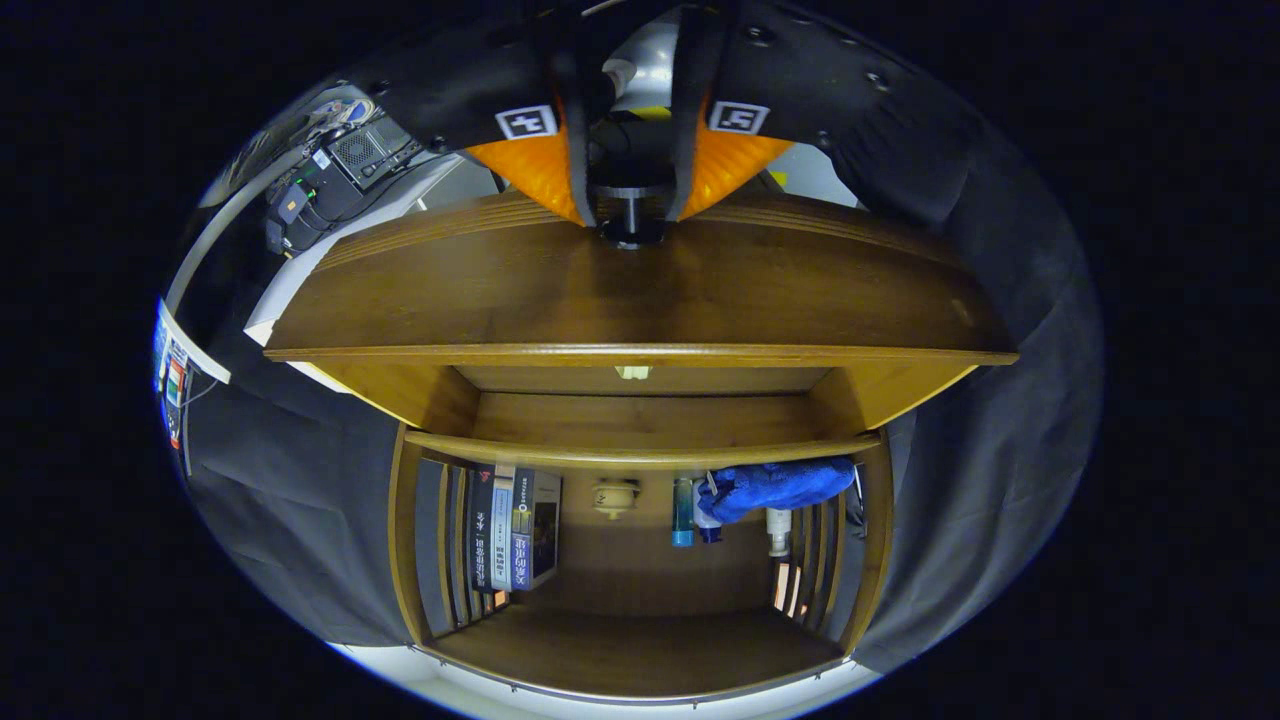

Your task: Pull open the drawer, take out the items inside it, and place them on the countertop above the cabinet.

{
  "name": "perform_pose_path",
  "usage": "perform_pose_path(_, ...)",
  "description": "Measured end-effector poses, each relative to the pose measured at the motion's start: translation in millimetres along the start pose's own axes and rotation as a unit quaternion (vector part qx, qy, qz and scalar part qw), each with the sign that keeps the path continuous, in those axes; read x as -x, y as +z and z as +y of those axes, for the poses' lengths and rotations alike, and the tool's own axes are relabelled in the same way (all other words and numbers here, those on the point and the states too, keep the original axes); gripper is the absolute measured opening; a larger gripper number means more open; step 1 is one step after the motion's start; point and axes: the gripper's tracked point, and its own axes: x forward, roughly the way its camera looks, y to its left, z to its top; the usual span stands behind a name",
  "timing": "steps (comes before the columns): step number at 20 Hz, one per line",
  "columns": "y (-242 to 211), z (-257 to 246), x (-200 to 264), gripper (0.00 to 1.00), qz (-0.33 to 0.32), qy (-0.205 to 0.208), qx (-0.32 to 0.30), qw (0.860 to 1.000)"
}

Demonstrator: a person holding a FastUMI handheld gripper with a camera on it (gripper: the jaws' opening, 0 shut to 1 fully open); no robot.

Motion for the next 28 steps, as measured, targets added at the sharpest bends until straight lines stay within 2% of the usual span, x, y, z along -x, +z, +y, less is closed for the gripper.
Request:
perform_pose_path(3,12.9,-3.2,11.3,0.54,-0.006,-0.012,0.000,1.000)
perform_pose_path(6,32.7,-3.4,23.1,0.71,-0.015,-0.012,0.021,1.000)
perform_pose_path(10,56.6,-7.3,38.8,0.99,-0.023,-0.010,0.023,0.999)
perform_pose_path(19,118.8,-2.7,49.5,0.99,-0.053,0.017,0.011,0.998)
perform_pose_path(22,140.0,2.6,34.5,0.99,-0.054,0.030,0.014,0.998)
perform_pose_path(28,167.0,8.2,-9.0,0.99,-0.009,0.057,-0.009,0.998)
